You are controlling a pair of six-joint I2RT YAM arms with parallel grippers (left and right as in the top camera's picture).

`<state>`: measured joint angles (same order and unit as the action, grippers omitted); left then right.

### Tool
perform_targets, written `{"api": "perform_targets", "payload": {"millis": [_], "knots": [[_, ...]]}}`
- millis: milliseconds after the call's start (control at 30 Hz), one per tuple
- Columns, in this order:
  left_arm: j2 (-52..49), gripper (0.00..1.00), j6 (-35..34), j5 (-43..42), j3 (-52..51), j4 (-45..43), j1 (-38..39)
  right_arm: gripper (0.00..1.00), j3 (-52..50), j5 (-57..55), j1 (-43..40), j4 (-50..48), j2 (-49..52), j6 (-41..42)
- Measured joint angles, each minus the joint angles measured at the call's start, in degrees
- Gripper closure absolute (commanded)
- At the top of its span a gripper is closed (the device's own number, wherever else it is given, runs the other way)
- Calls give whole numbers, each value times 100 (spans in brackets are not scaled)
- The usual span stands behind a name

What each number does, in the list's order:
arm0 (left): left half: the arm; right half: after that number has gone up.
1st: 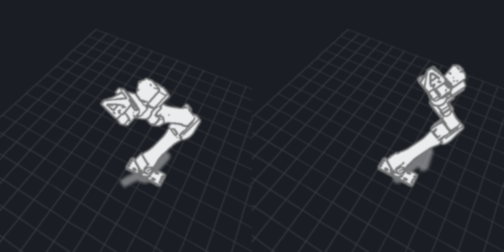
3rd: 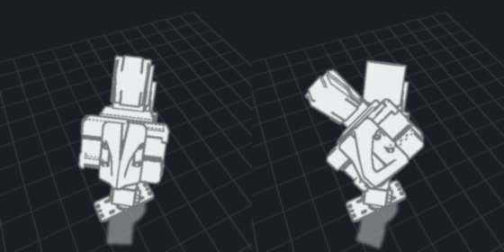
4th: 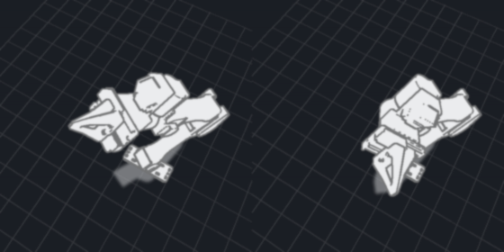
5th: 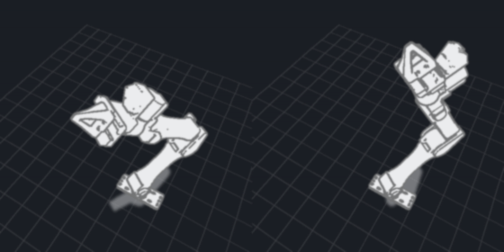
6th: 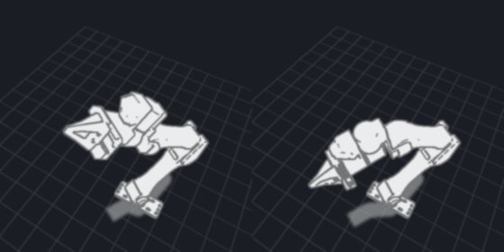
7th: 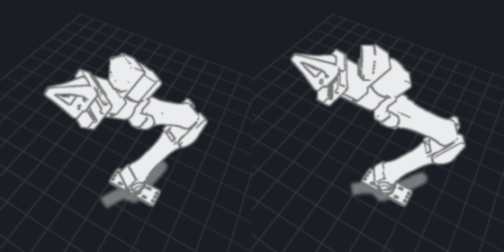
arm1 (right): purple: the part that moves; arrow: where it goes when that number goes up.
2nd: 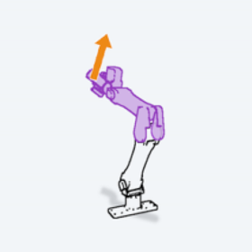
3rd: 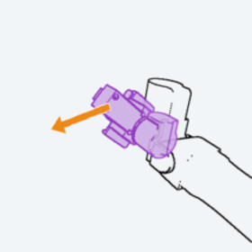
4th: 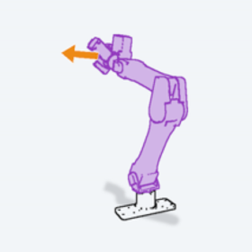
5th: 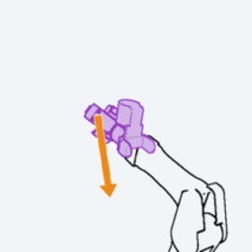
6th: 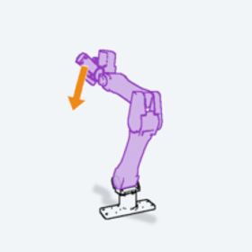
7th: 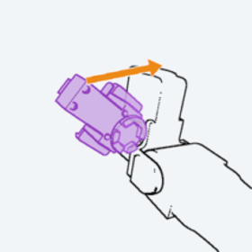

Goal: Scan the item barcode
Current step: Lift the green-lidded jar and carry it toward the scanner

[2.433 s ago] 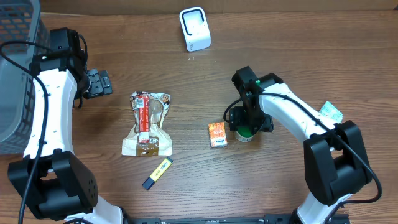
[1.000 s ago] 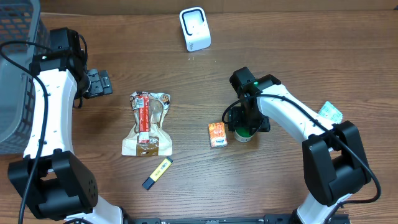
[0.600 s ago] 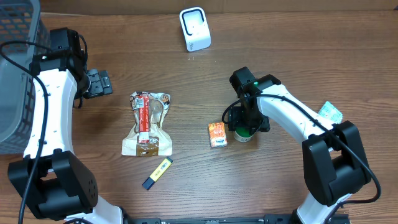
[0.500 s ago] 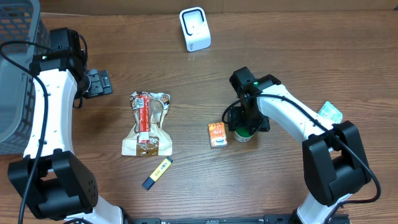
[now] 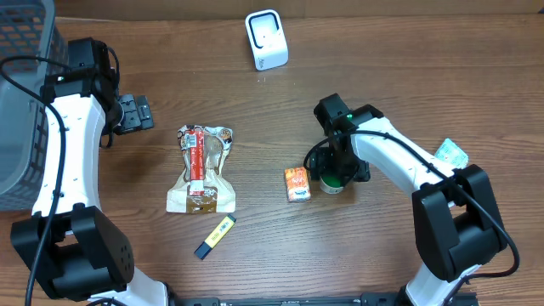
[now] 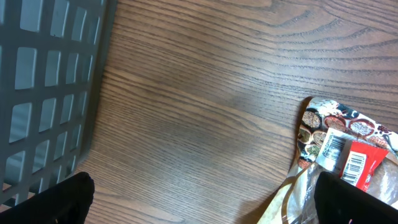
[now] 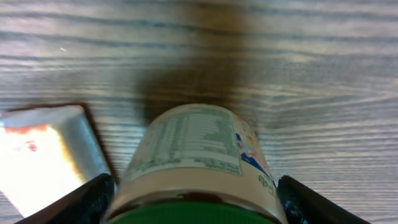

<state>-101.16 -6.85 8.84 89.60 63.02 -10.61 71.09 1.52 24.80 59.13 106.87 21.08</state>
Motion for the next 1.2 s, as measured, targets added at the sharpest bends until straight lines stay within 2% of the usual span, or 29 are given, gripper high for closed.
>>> {"api": "perform_targets", "payload": {"millis": [133, 333, 600, 733, 800, 1033, 1200], "knots": [[0, 0, 2, 0, 0, 0, 0, 20, -197, 0, 0, -151, 0, 39], [0, 0, 0, 0, 0, 0, 0, 33, -225, 2, 0, -188, 0, 94], [0, 0, 2, 0, 0, 0, 0, 64, 151, 9, 0, 601, 0, 122], [0, 0, 2, 0, 0, 2, 0, 64, 789, 407, 0, 979, 0, 122], [0, 0, 2, 0, 0, 0, 0, 69, 966, 852, 0, 1032, 0, 125], [0, 0, 2, 0, 0, 0, 0, 68, 1014, 2472, 0, 1598, 0, 138], [0, 0, 0, 0, 0, 0, 0, 68, 1014, 3132, 0, 2116, 0, 138]]}}
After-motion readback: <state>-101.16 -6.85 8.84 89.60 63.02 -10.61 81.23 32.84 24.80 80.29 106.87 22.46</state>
